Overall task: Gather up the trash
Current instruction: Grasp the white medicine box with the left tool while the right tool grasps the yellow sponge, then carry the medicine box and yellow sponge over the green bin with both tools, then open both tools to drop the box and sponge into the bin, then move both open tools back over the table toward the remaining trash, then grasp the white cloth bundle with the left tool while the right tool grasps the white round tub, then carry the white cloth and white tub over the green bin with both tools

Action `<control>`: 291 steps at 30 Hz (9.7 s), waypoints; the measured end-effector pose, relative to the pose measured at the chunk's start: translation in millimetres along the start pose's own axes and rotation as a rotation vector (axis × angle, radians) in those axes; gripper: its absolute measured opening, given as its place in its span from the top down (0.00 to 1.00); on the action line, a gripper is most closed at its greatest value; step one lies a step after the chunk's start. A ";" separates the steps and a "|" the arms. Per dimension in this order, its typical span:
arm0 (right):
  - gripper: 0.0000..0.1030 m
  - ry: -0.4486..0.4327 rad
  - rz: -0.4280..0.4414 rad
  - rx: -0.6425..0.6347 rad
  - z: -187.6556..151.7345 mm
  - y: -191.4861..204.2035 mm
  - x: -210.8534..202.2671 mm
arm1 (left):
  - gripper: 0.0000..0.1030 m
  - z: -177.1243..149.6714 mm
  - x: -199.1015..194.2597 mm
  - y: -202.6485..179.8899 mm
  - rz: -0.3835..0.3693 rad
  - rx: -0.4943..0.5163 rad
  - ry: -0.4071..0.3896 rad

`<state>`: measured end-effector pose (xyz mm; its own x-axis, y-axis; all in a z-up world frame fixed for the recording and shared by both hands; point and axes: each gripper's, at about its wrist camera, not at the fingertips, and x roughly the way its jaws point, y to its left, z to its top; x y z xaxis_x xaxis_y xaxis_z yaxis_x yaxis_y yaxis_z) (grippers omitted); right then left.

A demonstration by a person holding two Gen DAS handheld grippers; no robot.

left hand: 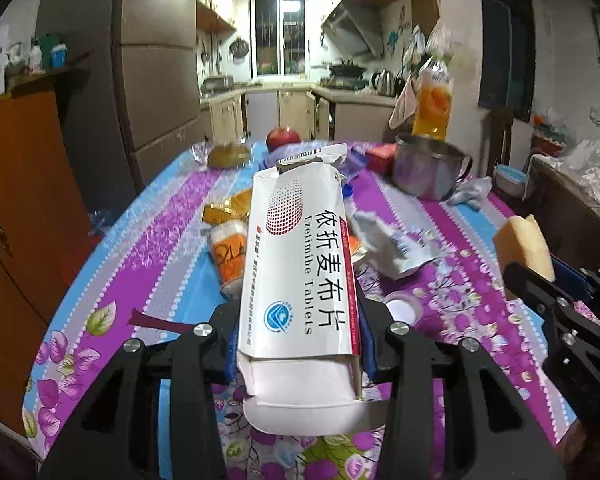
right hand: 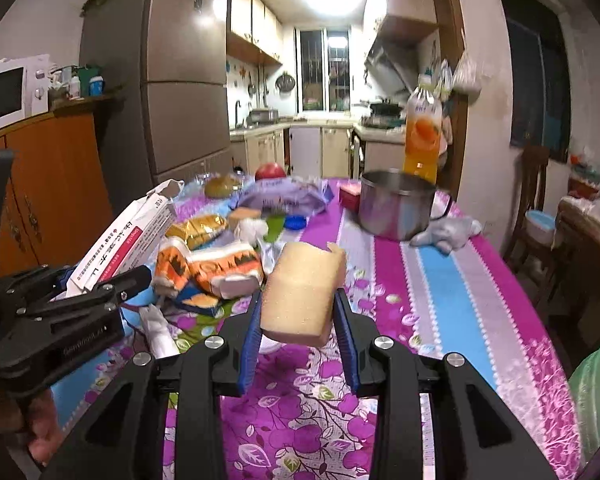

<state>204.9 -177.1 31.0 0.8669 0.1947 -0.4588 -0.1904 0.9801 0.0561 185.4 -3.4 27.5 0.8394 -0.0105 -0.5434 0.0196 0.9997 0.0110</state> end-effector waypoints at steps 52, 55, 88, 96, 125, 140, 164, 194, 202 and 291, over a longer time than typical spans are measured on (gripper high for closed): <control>0.66 -0.017 -0.497 0.250 -38.2 -322.2 -217.4 | 0.59 23.5 -62.3 -326.8 -0.486 0.307 -0.082; 0.66 0.031 -0.500 0.287 -44.8 -356.4 -222.2 | 0.59 20.1 -56.5 -354.3 -0.526 0.336 -0.040; 0.65 0.445 -0.411 0.466 -118.7 -511.2 -179.9 | 0.59 -21.9 23.0 -457.3 -0.590 0.388 0.414; 0.65 0.451 -0.405 0.471 -123.4 -508.4 -177.4 | 0.59 -24.8 23.3 -462.1 -0.595 0.399 0.424; 0.42 0.391 -0.399 0.465 -121.9 -497.1 -196.1 | 0.47 -23.8 13.9 -458.0 -0.580 0.409 0.397; 0.24 0.053 -0.467 0.265 -88.9 -365.1 -226.0 | 0.43 -14.1 12.2 -375.0 -0.483 0.383 0.293; 0.18 0.077 -0.047 0.069 -40.6 -182.6 -96.5 | 0.41 -18.5 33.6 26.3 0.046 -0.169 0.305; 0.33 0.363 0.363 -0.118 -30.1 -13.6 98.1 | 0.51 -27.1 65.0 64.3 -0.069 -0.039 0.276; 0.40 0.417 0.330 -0.161 -21.3 10.0 146.4 | 0.48 -13.6 66.1 37.7 -0.312 0.370 0.198; 0.60 -0.300 -0.245 0.083 -14.9 -129.7 -165.1 | 0.80 8.9 -91.3 -154.9 -0.185 0.085 -0.294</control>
<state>79.6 -336.9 86.2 0.9805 -0.0544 -0.1889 0.0656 0.9964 0.0540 110.6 -157.4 82.9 0.9375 -0.2090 -0.2784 0.2207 0.9753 0.0111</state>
